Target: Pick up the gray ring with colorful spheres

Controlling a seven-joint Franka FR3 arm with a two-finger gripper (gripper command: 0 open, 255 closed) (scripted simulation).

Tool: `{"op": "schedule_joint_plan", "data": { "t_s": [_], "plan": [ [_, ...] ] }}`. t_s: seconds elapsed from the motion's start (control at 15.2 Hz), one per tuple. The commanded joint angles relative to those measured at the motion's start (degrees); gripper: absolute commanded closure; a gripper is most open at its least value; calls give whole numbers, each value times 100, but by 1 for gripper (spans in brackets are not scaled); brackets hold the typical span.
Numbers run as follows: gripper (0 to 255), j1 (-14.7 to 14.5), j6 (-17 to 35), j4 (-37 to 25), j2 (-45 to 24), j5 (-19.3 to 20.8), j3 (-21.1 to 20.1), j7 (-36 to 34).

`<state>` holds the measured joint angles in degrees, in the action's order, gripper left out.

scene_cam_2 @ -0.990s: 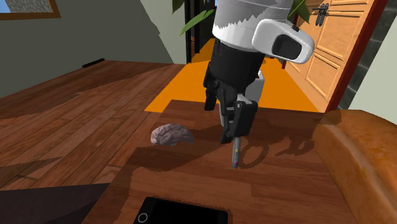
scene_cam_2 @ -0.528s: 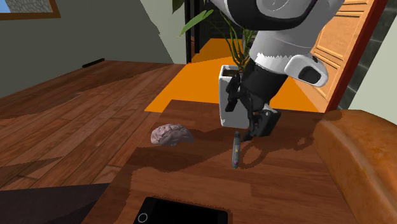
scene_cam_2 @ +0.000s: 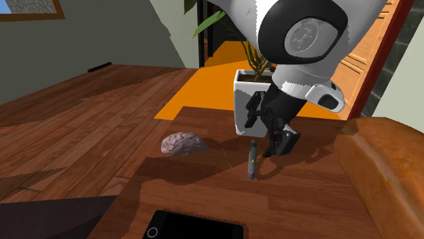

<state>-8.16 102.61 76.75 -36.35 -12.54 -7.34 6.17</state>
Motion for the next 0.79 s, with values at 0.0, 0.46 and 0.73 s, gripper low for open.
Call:
{"op": "schedule_joint_plan", "data": {
  "t_s": [0.0, 0.46, 0.73],
  "plan": [
    [0, -2, 114, 59, -55, -2, 2, 29],
    [255, 1, 149, 100, -51, -5, 3, 41],
    [255, 0, 152, 107, -47, -5, 2, 41]
  ]
}}
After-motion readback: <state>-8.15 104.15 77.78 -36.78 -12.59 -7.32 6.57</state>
